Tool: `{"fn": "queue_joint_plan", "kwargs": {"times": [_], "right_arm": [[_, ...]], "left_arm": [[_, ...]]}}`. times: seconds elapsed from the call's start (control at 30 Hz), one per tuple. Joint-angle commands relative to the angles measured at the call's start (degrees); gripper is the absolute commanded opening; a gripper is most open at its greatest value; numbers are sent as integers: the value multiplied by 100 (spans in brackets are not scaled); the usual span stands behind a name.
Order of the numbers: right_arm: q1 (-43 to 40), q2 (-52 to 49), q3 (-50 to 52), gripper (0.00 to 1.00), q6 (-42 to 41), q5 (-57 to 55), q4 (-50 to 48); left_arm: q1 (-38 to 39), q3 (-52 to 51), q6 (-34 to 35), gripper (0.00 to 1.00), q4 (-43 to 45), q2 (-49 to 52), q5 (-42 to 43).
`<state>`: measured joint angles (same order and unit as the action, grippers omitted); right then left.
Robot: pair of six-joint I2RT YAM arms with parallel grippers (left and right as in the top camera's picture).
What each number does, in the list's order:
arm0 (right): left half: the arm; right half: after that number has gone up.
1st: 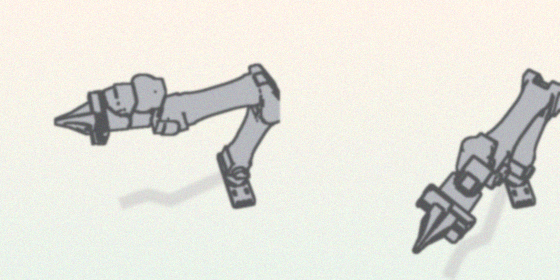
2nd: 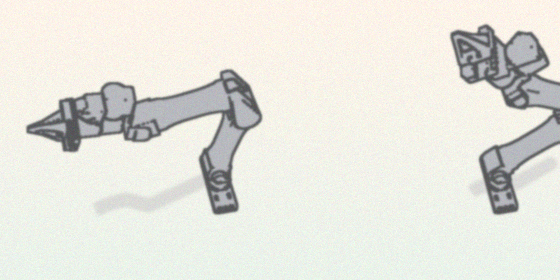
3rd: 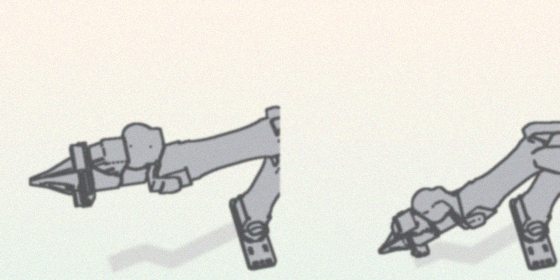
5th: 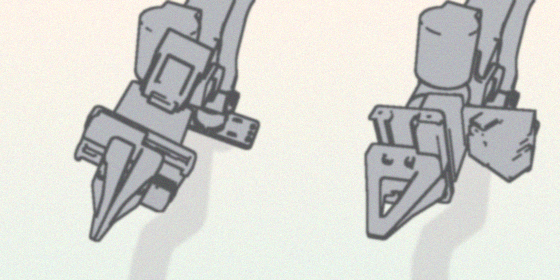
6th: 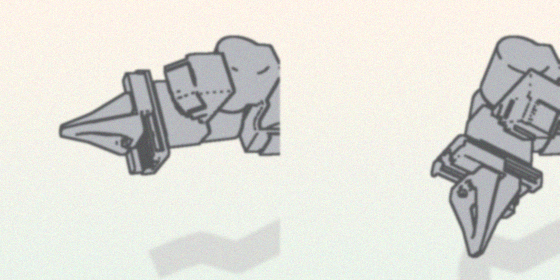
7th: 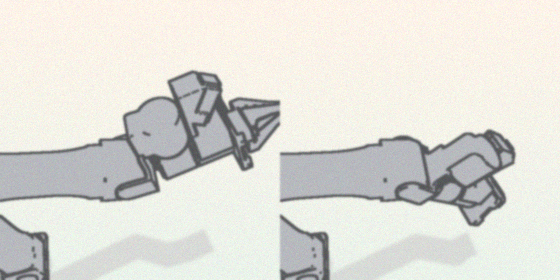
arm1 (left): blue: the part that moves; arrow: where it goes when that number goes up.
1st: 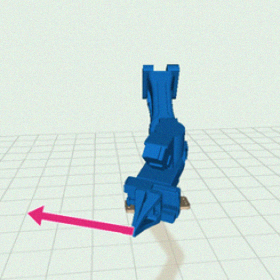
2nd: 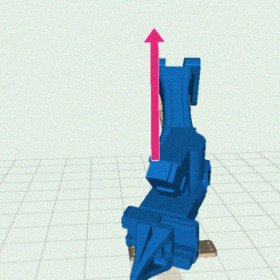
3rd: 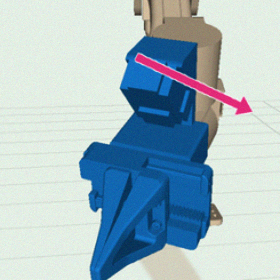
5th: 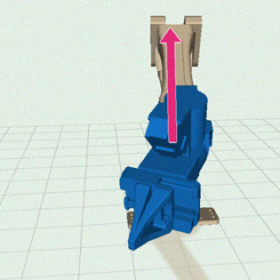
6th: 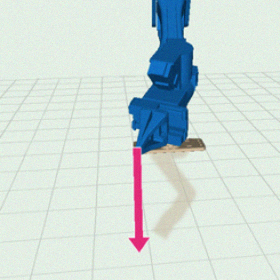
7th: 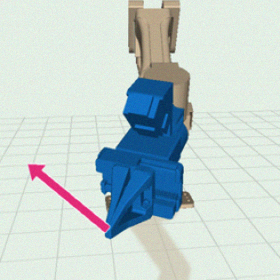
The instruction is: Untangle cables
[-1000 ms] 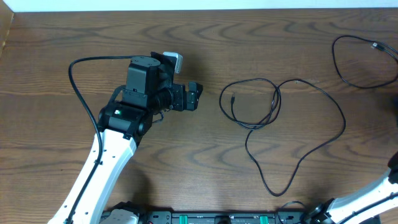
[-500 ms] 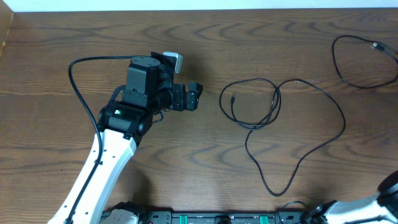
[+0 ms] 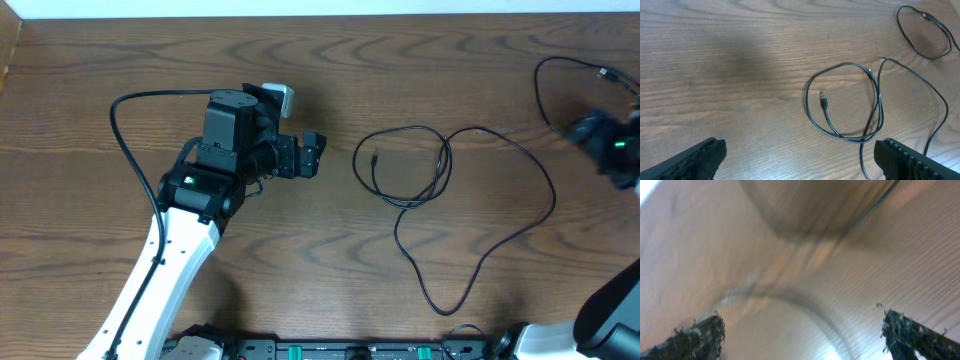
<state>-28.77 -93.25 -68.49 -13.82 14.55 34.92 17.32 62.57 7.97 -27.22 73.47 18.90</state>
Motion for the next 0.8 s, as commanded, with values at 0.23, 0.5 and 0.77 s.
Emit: {"fn": "queue_joint_plan", "kwargs": {"times": [0.23,0.5,0.77], "right_arm": [[1368,37,2,99,-1499,-1266,3001],[1928,35,356,99,-2339,-1510,3469],[2516,35,1718,99,-2861,-1541,2424]], "left_arm": [[-15,127,48,100,-22,26,-57],[-15,127,48,99,-22,26,-57],[-15,127,48,100,-22,26,-57]]}}
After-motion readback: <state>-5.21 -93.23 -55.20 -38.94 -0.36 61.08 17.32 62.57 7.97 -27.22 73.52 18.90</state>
